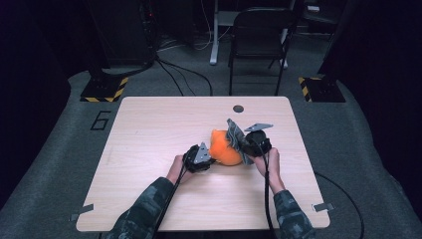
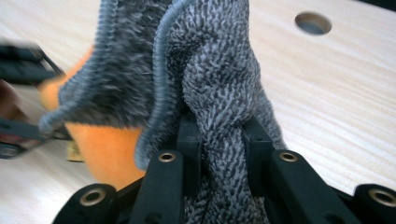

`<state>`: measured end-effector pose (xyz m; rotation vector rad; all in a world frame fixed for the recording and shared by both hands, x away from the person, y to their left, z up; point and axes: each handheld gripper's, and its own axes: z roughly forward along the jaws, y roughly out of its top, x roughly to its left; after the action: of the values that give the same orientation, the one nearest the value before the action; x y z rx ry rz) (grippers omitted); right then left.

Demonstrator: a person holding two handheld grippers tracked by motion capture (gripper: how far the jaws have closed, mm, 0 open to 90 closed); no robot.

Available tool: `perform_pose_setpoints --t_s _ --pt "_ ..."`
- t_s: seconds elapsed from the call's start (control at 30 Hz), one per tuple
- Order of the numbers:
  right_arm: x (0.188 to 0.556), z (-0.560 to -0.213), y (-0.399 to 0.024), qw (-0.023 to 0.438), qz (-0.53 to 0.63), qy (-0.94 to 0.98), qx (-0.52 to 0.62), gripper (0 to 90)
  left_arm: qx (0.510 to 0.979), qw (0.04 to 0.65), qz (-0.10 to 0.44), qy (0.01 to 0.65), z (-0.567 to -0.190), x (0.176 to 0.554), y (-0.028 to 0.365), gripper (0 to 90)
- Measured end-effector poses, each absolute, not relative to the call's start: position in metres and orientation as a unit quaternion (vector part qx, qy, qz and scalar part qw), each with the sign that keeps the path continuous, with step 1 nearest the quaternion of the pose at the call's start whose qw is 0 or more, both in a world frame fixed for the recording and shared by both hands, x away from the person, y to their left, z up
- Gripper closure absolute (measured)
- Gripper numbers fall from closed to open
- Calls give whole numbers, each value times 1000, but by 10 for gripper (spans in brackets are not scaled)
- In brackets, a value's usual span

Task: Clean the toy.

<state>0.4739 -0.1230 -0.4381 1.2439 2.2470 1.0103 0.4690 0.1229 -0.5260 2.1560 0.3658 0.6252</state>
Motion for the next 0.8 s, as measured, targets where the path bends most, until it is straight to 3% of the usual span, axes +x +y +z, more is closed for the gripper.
perform_pose_setpoints --t_s 0.2,0.37,0.6,0.8 --pt "460 -416 -167 224 372 770 467 738 858 424 245 153 -526 469 125 701" --pt "455 -433 -201 216 349 757 508 735 854 437 238 152 -525 470 126 735" --pt "464 -452 -209 191 334 751 537 729 848 447 234 161 -523 471 126 770" --pt "464 -451 -213 198 336 747 538 728 838 465 222 179 -514 469 125 790"
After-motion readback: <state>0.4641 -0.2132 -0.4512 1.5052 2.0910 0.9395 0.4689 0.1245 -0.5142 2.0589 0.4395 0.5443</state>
